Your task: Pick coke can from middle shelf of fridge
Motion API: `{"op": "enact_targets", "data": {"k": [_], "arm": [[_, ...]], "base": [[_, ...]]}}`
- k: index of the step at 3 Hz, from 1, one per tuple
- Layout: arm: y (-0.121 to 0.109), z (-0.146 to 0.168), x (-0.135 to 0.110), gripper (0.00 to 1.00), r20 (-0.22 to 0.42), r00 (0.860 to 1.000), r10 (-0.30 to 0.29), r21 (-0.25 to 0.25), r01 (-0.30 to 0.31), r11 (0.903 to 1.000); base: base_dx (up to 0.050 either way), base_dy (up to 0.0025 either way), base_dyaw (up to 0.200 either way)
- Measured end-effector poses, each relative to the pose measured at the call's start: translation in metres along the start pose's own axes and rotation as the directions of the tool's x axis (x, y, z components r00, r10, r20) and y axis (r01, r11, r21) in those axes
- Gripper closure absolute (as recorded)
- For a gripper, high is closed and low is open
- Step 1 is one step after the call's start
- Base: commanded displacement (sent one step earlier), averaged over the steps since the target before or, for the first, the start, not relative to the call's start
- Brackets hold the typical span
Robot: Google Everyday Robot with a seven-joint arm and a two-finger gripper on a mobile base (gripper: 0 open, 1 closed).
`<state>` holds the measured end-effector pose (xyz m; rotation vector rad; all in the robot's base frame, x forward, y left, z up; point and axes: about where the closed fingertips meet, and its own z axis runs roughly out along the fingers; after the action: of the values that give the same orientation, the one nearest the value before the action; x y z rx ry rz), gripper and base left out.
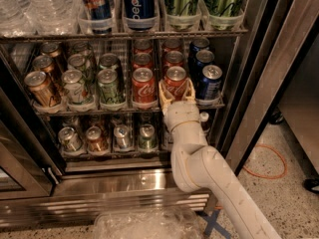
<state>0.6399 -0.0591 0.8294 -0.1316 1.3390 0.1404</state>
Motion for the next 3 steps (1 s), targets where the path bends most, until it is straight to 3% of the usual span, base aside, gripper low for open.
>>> {"op": "enact_targets", "data": {"k": [1, 3], "arm": [[0.0, 0.0, 0.0, 1.0, 0.0, 1.0, 0.0, 0.0, 0.0, 1.0], [0.001, 0.006, -0.021, 1.0, 0.002, 1.0, 0.002, -0.047, -0.002, 0.9989]], "base": [[0.0, 0.0, 0.0], [0.0, 0.0, 0.0]]}}
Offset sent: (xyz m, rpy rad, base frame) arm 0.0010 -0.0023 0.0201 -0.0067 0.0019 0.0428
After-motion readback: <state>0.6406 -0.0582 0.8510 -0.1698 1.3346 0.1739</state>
